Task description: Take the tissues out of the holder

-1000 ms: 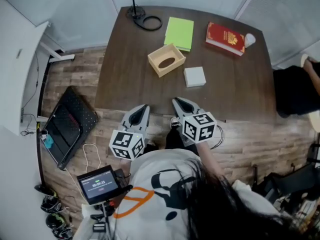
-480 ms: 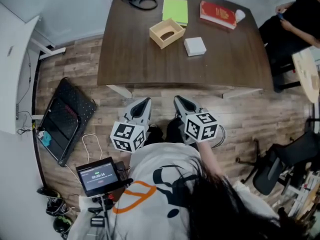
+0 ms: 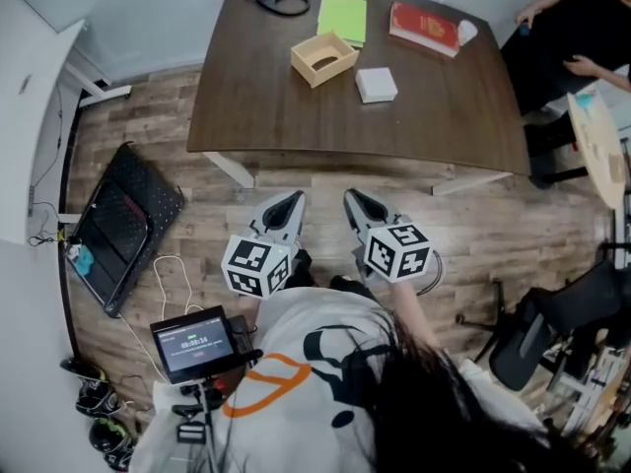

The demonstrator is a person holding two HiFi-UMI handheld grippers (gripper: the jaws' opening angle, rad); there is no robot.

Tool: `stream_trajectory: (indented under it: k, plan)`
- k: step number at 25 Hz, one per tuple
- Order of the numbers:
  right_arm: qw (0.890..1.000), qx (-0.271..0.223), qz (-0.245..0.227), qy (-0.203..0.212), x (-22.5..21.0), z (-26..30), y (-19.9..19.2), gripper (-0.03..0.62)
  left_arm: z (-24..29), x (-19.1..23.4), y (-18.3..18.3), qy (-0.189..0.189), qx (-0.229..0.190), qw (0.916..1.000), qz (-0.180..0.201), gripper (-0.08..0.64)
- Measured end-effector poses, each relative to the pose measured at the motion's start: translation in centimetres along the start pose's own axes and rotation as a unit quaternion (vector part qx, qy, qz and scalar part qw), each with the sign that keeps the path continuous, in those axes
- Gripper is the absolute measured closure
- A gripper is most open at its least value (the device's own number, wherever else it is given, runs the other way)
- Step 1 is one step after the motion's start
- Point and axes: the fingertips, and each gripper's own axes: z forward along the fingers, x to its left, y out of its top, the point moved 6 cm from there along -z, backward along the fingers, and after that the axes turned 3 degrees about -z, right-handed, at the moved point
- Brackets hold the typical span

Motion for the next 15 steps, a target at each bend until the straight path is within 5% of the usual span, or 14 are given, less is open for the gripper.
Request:
stream_trajectory:
  k: [15]
  plan:
    - [0.999, 0.000, -0.021, 0.038, -4.5, -12.2, -4.8, 0.563, -1.3, -14.5, -6.2, 0.029, -0.006, 0.9996, -0.005, 0.561]
